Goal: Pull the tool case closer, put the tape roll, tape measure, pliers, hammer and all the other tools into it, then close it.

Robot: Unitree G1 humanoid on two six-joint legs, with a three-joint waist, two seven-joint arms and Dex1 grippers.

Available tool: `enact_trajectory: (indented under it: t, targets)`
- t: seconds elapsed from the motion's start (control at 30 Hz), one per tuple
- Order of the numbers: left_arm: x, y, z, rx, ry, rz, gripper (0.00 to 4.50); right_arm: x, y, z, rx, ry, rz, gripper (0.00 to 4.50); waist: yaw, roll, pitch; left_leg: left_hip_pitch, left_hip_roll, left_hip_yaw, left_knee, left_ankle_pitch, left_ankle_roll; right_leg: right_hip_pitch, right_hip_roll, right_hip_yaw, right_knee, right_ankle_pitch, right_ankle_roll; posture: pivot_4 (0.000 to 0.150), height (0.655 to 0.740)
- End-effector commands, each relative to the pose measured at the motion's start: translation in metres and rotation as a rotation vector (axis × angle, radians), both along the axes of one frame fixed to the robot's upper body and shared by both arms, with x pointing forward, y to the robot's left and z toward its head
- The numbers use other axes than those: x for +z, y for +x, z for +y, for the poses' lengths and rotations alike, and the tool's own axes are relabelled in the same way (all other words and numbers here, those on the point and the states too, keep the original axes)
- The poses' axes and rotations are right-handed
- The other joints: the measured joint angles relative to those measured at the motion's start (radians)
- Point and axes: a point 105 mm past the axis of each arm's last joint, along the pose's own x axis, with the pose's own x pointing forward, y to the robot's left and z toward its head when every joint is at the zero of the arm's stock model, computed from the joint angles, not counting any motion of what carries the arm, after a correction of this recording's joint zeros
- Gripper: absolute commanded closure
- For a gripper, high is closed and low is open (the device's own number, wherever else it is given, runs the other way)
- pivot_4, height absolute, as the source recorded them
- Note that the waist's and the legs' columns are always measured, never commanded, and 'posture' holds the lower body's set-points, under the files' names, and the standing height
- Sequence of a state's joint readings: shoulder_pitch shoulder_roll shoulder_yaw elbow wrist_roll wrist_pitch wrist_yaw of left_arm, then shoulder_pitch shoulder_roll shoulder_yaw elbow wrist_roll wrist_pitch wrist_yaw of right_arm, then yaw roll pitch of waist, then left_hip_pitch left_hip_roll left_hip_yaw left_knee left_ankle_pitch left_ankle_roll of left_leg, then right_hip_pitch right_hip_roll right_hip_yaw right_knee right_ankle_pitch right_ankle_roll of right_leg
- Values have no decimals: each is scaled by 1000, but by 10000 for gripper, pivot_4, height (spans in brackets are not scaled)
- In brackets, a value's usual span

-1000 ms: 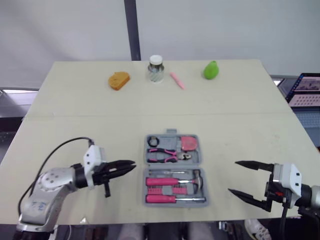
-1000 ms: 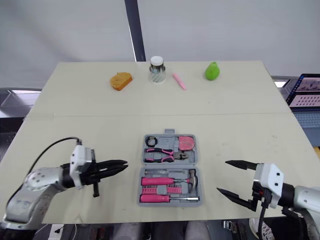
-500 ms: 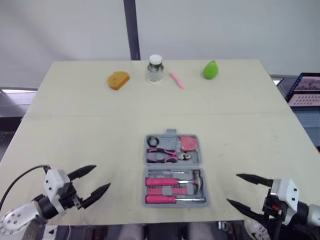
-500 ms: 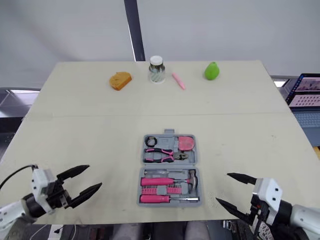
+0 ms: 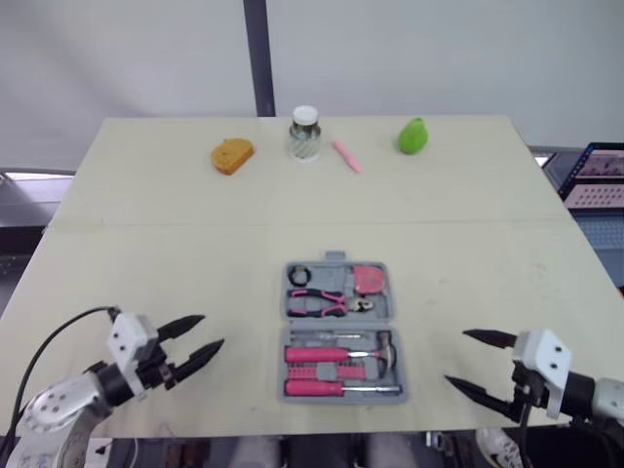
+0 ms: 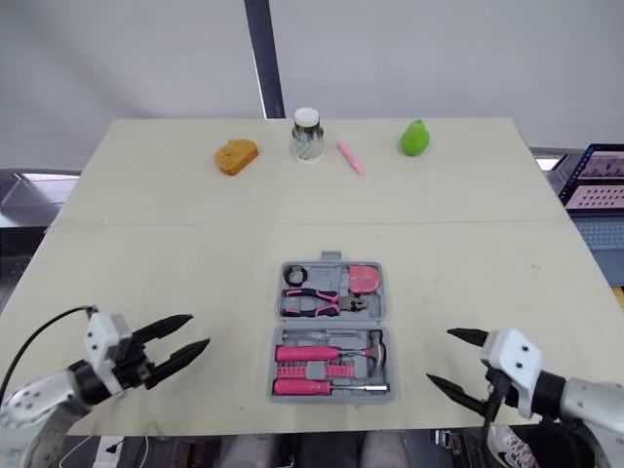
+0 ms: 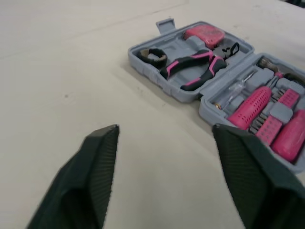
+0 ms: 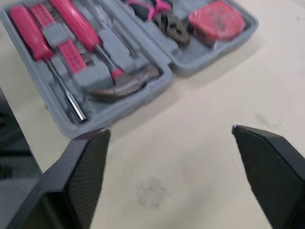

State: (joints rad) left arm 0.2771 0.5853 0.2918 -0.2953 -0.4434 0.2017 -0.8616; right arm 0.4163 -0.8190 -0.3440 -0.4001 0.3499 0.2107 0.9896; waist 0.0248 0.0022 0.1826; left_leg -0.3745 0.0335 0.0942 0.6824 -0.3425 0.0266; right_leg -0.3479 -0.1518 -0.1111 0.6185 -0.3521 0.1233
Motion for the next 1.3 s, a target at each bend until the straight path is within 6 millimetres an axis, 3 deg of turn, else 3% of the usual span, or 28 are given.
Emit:
enact_trajectory:
  t: [0.03,0.1,0.13,0.2,0.43,0.57,0.83,1.3]
  targets:
    - [-5,6,-5,-23,32,27,32395,1,10,2,-36,-21,-1,18985,-2,0,0,0,0,0,0,0,0,0,1,0,0,0,0,1500,6950]
    - [-5,11,-11,-47,33,25,42769,-1,18,2,-64,-14,-8,29097,-2,1,0,0,0,1,-1,0,-1,-1,1,0,1,0,-1,1500,6950]
    - [-7,13,-13,-54,42,27,45000,-2,21,4,-73,-9,-11,34609,-2,0,0,-1,0,1,-1,0,-1,-3,1,0,2,0,-1,1500,6950]
    - [-10,15,-18,-81,57,34,45000,-4,26,9,-81,3,-10,44652,-1,0,0,-2,0,2,-1,0,-1,-5,2,-2,3,0,-1,1500,6950]
    - [-17,18,-44,-193,38,108,45000,-8,48,19,-151,15,-16,44652,-1,0,0,-3,-3,6,0,2,2,-9,2,-6,7,0,0,1500,6950]
    - [-27,30,-52,-172,62,167,45000,-15,58,22,-185,-5,61,44652,-1,0,0,-3,-2,6,0,4,1,-9,2,-5,8,0,1,1500,6950]
    - [-36,42,-59,-163,148,156,45000,-30,60,34,-167,-41,174,44652,-3,0,0,-9,-3,5,0,6,1,-13,3,-8,9,0,1,1500,6950]
    - [-44,52,-82,-196,145,193,45000,-31,72,62,-122,-12,164,44652,-2,0,0,-13,-4,2,1,10,2,-14,3,-12,9,1,3,1500,6950]
